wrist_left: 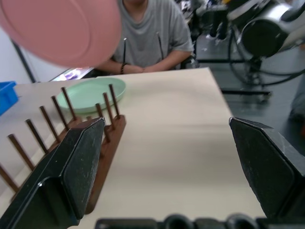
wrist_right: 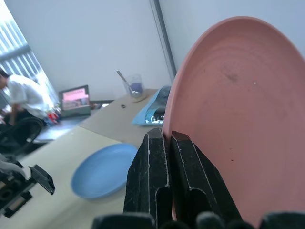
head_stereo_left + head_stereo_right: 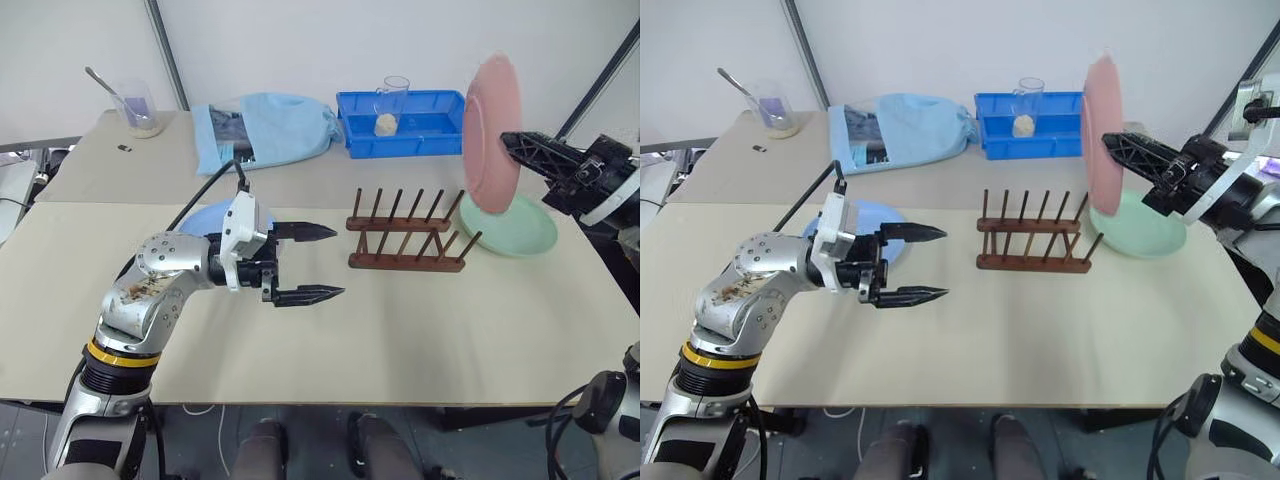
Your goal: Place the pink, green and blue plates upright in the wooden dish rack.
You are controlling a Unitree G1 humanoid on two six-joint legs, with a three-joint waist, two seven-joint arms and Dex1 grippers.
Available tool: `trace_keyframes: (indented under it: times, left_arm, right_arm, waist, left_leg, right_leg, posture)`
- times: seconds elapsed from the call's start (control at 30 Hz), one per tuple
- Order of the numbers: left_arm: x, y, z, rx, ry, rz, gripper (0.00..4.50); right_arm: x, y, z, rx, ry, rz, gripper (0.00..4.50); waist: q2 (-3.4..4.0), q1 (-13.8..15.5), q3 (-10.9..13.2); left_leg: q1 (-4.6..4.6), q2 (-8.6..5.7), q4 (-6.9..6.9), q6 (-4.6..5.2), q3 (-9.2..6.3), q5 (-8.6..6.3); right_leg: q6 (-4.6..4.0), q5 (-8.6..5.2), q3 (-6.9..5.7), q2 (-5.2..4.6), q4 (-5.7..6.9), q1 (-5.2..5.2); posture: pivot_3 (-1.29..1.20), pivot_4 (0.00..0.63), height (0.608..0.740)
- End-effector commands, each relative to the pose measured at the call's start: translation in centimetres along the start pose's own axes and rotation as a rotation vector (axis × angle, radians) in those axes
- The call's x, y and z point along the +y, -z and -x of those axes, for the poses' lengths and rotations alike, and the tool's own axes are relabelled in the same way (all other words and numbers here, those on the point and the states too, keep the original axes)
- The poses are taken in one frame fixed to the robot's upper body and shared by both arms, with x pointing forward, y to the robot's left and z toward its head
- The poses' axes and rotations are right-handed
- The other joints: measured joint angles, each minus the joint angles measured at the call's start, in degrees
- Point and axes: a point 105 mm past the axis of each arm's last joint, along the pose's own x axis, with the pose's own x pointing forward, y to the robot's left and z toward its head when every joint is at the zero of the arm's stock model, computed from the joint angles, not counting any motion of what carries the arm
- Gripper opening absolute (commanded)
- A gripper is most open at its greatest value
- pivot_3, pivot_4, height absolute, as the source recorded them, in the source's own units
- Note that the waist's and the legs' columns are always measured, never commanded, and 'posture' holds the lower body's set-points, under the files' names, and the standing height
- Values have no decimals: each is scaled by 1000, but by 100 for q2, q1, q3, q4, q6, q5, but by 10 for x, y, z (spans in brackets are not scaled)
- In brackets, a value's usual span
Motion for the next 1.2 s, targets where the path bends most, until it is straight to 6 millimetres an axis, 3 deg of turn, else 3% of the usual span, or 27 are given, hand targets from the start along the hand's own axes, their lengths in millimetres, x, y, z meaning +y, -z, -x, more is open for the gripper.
trace_keyframes:
  times: [0.03, 0.4, 1.2]
  left_arm:
    - [-5, -19, -3, -40, 49, -19, 4500]
    - [-5, -25, -8, -47, 93, -20, 4500]
    - [-3, -32, -8, -76, 92, -41, 4500]
  right_arm:
    - [-2, -11, 7, -46, -32, -62, 13]
    - [-14, -4, 8, -12, -45, -171, 13]
    - [-54, 0, -11, 59, 22, -292, 13]
  waist:
    - [0, 0, 0]
    - [0, -28, 0]
    - [0, -29, 0]
  left_leg:
    - [1, 0, 0, 0, -1, 0]
    - [7, 2, 3, 1, -2, 1]
    - [4, 1, 2, 1, 0, 1]
  right_leg:
    - [1, 0, -1, 1, 1, 0]
    - [0, 0, 2, 6, 12, 1]
    - [1, 0, 3, 7, 7, -1]
  posture:
    - [0, 150, 720]
    - [0, 150, 720]
    - [0, 150, 720]
